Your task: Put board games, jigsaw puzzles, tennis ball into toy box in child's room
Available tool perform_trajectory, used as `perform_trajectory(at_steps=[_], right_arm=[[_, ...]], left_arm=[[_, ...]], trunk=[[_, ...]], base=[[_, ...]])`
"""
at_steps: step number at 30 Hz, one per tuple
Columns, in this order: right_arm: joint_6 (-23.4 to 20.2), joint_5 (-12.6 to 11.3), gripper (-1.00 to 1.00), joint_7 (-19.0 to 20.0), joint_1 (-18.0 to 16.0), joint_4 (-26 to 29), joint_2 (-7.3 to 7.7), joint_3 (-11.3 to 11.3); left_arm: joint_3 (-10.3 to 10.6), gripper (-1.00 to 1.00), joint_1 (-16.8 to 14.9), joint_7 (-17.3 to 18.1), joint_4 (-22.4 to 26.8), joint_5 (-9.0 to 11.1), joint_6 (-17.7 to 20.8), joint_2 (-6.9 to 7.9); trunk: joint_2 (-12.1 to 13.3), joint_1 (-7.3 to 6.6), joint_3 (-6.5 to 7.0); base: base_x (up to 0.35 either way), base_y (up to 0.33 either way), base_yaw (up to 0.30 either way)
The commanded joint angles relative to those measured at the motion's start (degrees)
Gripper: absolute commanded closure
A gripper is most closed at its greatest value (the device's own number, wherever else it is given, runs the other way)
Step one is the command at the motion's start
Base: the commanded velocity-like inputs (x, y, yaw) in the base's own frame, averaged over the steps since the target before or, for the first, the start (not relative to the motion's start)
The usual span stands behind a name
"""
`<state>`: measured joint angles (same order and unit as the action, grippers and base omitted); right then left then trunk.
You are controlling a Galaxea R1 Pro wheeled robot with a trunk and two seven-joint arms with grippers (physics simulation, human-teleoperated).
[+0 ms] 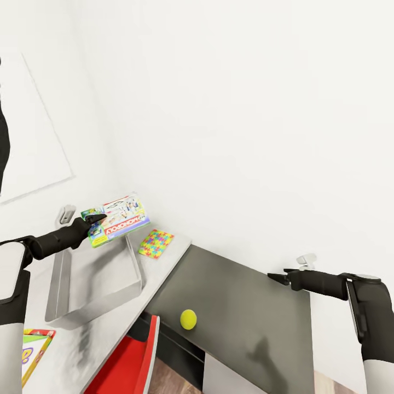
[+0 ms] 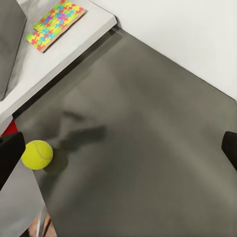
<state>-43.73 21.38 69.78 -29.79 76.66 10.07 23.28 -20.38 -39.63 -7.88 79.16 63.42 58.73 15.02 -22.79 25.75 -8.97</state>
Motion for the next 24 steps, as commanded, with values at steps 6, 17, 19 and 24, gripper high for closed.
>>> perform_trajectory(at_steps=[6, 17, 19, 24], right_arm=[[-0.36, 0.50, -1.00, 0.54, -0.09, 0.06, -0.04, 0.10], [-0.25, 0.50, -1.00, 0.51, -0.09, 0.06, -0.05, 0.10], [-0.24, 0.50, -1.00, 0.51, -0.09, 0.06, -0.05, 0.10], [-0.21, 0.50, -1.00, 0.51, -0.10, 0.06, -0.05, 0.10]], left_arm=[[0.10, 1.00, -0.09, -0.54, 0.09, 0.65, 0.24, 0.01], [0.16, 1.00, -0.10, -0.42, 0.21, 0.65, 0.24, -0.03], [0.16, 1.00, -0.10, -0.41, 0.22, 0.65, 0.24, -0.03], [0.18, 1.00, -0.10, -0.44, 0.27, 0.65, 0.24, -0.01]], trunk=[[-0.13, 0.04, -0.13], [-0.13, 0.04, -0.13], [-0.13, 0.04, -0.13], [-0.13, 0.04, -0.13]], base=[[0.000, 0.000, 0.003], [0.041, 0.000, 0.001], [0.099, 0.000, 0.000], [0.053, 0.000, 0.000]])
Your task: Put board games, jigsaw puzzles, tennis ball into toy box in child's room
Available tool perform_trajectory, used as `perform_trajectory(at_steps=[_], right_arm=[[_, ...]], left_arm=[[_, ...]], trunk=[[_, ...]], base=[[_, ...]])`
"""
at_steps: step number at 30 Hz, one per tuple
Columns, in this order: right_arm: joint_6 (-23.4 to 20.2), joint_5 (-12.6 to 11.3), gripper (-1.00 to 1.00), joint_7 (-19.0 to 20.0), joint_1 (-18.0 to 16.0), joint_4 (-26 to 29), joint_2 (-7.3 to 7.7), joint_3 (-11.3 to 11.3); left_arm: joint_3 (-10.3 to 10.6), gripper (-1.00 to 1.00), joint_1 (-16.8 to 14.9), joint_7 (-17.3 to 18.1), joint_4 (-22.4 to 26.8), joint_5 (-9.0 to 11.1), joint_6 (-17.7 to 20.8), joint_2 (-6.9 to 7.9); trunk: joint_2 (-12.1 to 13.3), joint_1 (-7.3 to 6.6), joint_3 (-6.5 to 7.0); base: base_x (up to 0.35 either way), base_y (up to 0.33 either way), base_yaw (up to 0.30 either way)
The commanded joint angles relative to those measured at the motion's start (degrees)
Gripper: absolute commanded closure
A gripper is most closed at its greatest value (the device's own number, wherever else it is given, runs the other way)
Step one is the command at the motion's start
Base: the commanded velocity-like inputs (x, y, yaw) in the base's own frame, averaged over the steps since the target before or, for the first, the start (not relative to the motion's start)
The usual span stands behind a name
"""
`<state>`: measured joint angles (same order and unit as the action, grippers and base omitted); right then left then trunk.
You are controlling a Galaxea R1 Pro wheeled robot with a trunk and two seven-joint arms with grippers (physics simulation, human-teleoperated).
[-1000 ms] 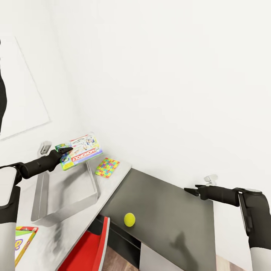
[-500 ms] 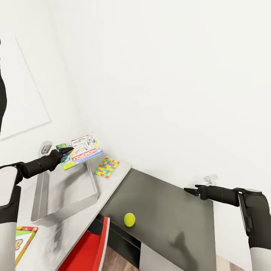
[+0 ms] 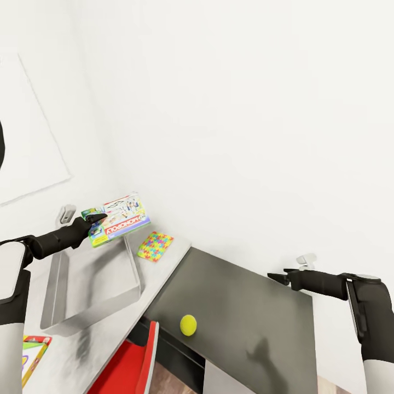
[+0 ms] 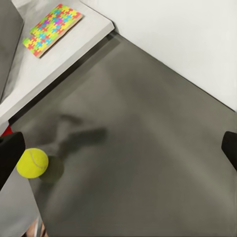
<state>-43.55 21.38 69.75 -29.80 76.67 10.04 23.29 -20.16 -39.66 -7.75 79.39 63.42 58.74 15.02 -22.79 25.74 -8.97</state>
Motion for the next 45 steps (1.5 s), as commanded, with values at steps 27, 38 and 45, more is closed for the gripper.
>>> perform_trajectory(at_steps=[27, 38, 45], right_arm=[[-0.68, 0.36, -1.00, 0.64, -0.08, -0.14, 0.29, 0.03], [-0.81, 1.04, -1.00, 0.20, -0.24, -0.56, 0.14, -0.20], [-1.13, 0.89, -1.00, 0.37, -0.17, -0.49, -0.03, -0.54]], left_arm=[[-0.09, 1.00, -3.31, -3.26, -2.89, -1.27, 0.24, 1.90], [-0.43, 1.00, -8.98, -4.41, -14.60, -3.86, 0.18, 5.40], [-0.25, 1.00, -10.90, -4.25, -21.30, -4.13, 0.03, 7.60]], trunk=[[-0.13, 0.04, -0.25], [-0.13, 0.04, -0.26], [-0.13, 0.04, -0.26]], base=[[0.006, 0.000, 0.000], [0.000, 0.000, 0.000], [0.000, 0.000, 0.000]])
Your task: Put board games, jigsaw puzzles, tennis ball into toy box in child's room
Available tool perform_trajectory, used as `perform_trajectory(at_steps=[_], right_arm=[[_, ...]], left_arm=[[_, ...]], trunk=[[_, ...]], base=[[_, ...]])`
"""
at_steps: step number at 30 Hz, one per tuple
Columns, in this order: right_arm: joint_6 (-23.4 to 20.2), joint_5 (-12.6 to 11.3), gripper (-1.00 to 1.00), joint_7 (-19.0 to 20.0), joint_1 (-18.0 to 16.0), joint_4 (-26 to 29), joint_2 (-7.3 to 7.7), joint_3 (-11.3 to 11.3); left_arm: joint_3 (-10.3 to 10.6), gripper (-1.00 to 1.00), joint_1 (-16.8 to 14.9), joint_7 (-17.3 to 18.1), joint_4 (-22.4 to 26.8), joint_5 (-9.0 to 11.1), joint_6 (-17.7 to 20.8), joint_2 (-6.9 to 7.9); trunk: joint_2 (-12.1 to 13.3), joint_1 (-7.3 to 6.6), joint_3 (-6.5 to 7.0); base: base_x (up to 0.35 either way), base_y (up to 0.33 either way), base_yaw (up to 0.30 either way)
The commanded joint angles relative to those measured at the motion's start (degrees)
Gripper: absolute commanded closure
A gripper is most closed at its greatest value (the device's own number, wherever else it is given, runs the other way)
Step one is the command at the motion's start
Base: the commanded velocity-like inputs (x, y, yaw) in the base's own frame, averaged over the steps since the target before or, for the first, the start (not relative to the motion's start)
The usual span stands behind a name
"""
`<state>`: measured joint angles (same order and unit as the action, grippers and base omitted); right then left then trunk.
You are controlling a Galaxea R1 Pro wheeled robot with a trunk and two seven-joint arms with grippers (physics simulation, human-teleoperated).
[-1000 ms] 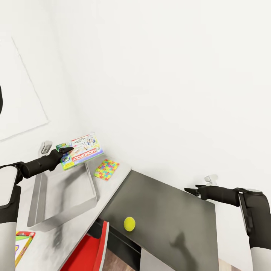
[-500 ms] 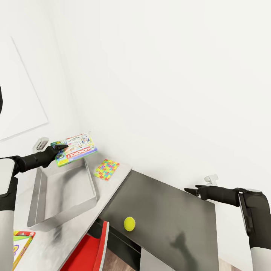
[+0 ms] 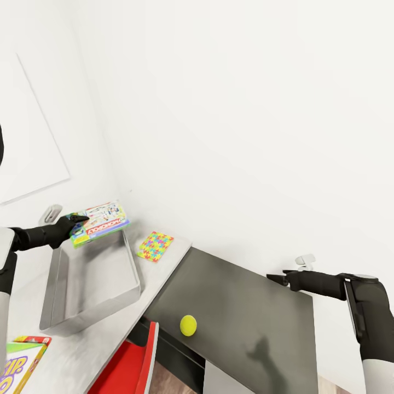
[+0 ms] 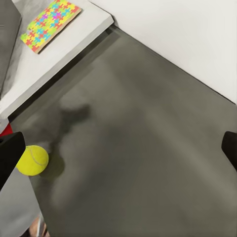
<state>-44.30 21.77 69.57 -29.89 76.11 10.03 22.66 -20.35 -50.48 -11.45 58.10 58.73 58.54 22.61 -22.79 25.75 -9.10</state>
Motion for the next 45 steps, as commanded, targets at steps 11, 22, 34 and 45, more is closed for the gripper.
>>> perform_trajectory(at_steps=[11, 22, 34, 45], right_arm=[[-1.71, 0.28, -1.00, 3.69, 0.00, 0.55, 0.43, -0.11], [-1.75, 0.22, -1.00, 4.92, 0.01, 0.61, 0.74, -0.08], [-1.48, 0.21, -1.00, 5.02, 0.01, 0.62, 0.69, -0.08], [-1.35, 0.21, -1.00, 5.00, 0.02, 0.62, 0.65, -0.08]], left_arm=[[0.34, 1.00, -4.55, 1.66, -10.50, -3.62, -0.38, 1.76], [4.91, 1.00, -6.90, 16.22, -17.62, -14.91, -2.80, 4.13], [6.43, 1.00, -9.01, 18.94, -20.00, -19.33, -5.74, 4.87], [6.83, 1.00, -9.89, 18.92, -22.26, -23.91, -7.36, 5.40]], trunk=[[-0.13, 0.04, -0.13], [-0.13, 0.04, -0.61], [-0.13, 0.04, -1.66], [-0.13, 0.04, -2.68]], base=[[0.000, 0.000, 0.000], [0.000, 0.000, 0.000], [0.000, 0.000, 0.000], [0.000, 0.000, 0.000]])
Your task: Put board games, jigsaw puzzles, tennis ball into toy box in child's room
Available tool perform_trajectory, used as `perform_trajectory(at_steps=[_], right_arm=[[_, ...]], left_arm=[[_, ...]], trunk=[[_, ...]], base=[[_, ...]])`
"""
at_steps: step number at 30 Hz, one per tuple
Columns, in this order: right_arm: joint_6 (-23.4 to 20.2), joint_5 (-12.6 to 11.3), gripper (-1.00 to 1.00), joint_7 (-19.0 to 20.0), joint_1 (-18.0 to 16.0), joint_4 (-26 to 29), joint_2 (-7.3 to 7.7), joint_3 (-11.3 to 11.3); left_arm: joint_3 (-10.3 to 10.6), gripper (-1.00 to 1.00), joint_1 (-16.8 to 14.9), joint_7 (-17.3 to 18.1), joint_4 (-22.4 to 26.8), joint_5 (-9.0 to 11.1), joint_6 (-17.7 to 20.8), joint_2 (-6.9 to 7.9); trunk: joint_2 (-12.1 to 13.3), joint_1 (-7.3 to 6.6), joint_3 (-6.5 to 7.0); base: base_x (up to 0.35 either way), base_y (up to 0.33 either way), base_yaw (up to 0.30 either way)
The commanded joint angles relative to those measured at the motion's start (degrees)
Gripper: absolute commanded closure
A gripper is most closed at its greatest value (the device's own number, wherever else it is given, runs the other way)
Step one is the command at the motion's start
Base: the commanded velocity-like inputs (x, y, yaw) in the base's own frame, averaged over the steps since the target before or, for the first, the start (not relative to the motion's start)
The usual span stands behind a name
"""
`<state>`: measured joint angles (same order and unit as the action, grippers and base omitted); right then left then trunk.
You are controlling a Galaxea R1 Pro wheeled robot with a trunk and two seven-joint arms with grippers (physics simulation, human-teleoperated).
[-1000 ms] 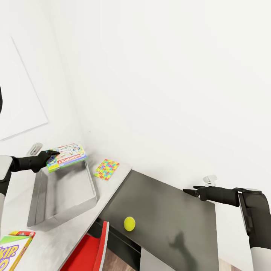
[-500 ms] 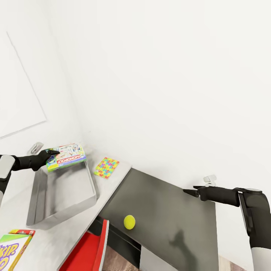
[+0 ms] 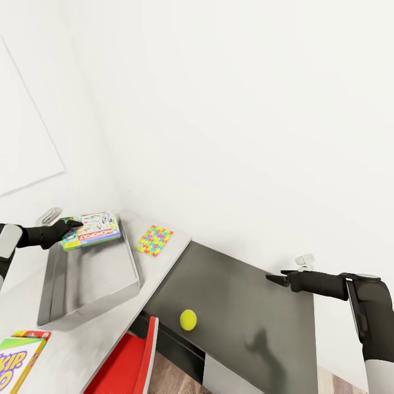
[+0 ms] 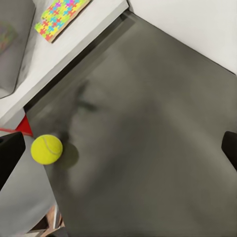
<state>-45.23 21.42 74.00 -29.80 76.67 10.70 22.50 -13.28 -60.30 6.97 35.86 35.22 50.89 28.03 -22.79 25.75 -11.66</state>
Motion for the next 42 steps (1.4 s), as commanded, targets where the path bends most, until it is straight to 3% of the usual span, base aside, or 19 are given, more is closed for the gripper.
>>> perform_trajectory(at_steps=[1, 12, 31, 42], right_arm=[[-0.42, 0.55, -1.00, 0.57, -0.08, 0.06, -0.05, 0.09], [-0.32, 0.61, -1.00, 0.54, -0.09, 0.06, 0.05, 0.20], [-0.40, 0.92, -1.00, 0.83, -0.09, 0.06, -0.07, 0.11], [-0.39, 1.05, -1.00, 1.27, -0.04, 0.06, -0.13, 0.07]], left_arm=[[-0.25, 1.00, -0.27, 0.50, -0.26, -0.55, 0.25, 0.05], [0.08, 1.00, -3.09, 0.78, -3.83, -1.26, -0.03, 0.59], [0.27, 1.00, -4.29, 0.92, -5.39, -1.66, -1.94, 1.19], [0.24, 1.00, -7.32, 0.89, -9.44, -5.50, -5.06, 1.17]], trunk=[[-0.13, 0.03, -0.22], [-0.13, 0.03, -1.24], [-0.13, 0.03, -3.01], [-0.13, 0.03, -4.03]], base=[[0.000, 0.000, 0.000], [0.000, 0.000, 0.000], [0.000, 0.000, 0.000], [0.000, 0.000, 0.000]])
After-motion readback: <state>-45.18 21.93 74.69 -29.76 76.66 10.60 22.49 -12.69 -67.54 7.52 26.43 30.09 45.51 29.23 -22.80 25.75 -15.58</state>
